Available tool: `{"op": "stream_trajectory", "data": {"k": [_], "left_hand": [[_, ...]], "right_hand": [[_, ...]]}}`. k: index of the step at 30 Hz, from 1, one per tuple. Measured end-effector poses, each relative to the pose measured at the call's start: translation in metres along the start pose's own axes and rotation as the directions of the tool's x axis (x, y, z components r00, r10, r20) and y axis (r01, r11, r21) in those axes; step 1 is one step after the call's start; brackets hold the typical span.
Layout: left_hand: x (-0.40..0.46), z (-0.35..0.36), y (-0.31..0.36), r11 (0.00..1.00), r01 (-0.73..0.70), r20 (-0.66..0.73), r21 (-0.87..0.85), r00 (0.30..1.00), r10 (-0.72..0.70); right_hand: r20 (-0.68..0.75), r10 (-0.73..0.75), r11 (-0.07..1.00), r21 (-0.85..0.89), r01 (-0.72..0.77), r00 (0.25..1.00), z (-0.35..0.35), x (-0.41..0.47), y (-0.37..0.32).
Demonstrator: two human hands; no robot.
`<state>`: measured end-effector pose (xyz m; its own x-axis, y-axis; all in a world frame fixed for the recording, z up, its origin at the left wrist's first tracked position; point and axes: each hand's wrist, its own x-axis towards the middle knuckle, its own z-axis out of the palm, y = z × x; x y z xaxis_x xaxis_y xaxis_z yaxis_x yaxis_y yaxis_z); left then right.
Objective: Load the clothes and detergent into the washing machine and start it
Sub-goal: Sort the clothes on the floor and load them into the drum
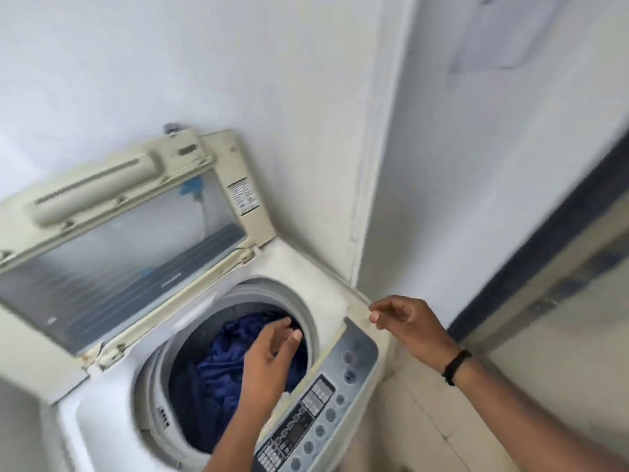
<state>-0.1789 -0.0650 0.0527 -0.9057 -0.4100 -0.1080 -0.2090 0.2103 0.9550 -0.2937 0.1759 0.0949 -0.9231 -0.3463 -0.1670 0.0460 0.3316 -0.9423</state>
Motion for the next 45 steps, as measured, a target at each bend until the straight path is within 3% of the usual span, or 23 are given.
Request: {"op": "stream_trajectory", "data": {"k": [4, 8, 11, 15, 22, 26, 29, 33, 37, 40, 45], "left_hand": [[-0.034, 0.071, 0.030, 0.991, -0.089, -0.001, -0.098, 0.996, 0.089], [-0.037, 0.156, 0.055, 0.990, -0.133, 0.295, -0.036, 0.945, 0.138], [-0.043, 0.237, 0.067, 0.974, -0.209, 0.541, 0.085, 0.831, 0.131], [-0.065, 0.344, 0.076, 0.944, -0.266, 0.752, 0.194, 0.658, 0.032], [-0.155, 0.502, 0.085, 0.895, -0.418, 0.950, 0.154, 0.310, -0.019], [-0.206, 0.555, 0.100, 0.891, -0.440, 0.993, 0.113, 0.072, -0.090], [-0.229, 0.590, 0.108, 0.884, -0.457, 0.991, 0.100, -0.038, -0.131], [-0.241, 0.640, 0.105, 0.864, -0.489, 0.974, 0.116, -0.115, -0.195], [-0.258, 0.700, 0.093, 0.822, -0.553, 0.926, 0.134, -0.226, -0.303], [-0.276, 0.741, 0.080, 0.782, -0.605, 0.858, 0.152, -0.312, -0.408], [-0.294, 0.790, 0.025, 0.659, -0.734, 0.734, 0.165, -0.354, -0.579]], "right_hand": [[-0.219, 0.054, 0.997, 0.057, -0.043, 0.974, -0.076, -0.053, 0.042], [-0.425, 0.133, 0.986, 0.149, -0.075, 0.895, -0.145, -0.119, 0.087], [-0.556, 0.189, 0.975, 0.205, -0.087, 0.810, -0.197, -0.185, 0.125], [-0.698, 0.293, 0.950, 0.287, -0.120, 0.653, -0.248, -0.280, 0.179], [-0.813, 0.539, 0.838, 0.545, -0.038, 0.220, -0.277, -0.424, 0.247], [-0.791, 0.612, 0.790, 0.612, 0.028, 0.028, -0.279, -0.468, 0.260], [-0.746, 0.660, 0.750, 0.650, 0.121, -0.085, -0.276, -0.480, 0.270], [-0.658, 0.735, 0.676, 0.729, 0.110, -0.163, -0.271, -0.477, 0.290], [-0.580, 0.789, 0.595, 0.803, 0.022, -0.202, -0.281, -0.474, 0.304], [-0.543, 0.794, 0.559, 0.829, -0.021, -0.275, -0.297, -0.476, 0.312], [-0.457, 0.835, 0.459, 0.886, -0.068, -0.307, -0.317, -0.467, 0.354]]}}
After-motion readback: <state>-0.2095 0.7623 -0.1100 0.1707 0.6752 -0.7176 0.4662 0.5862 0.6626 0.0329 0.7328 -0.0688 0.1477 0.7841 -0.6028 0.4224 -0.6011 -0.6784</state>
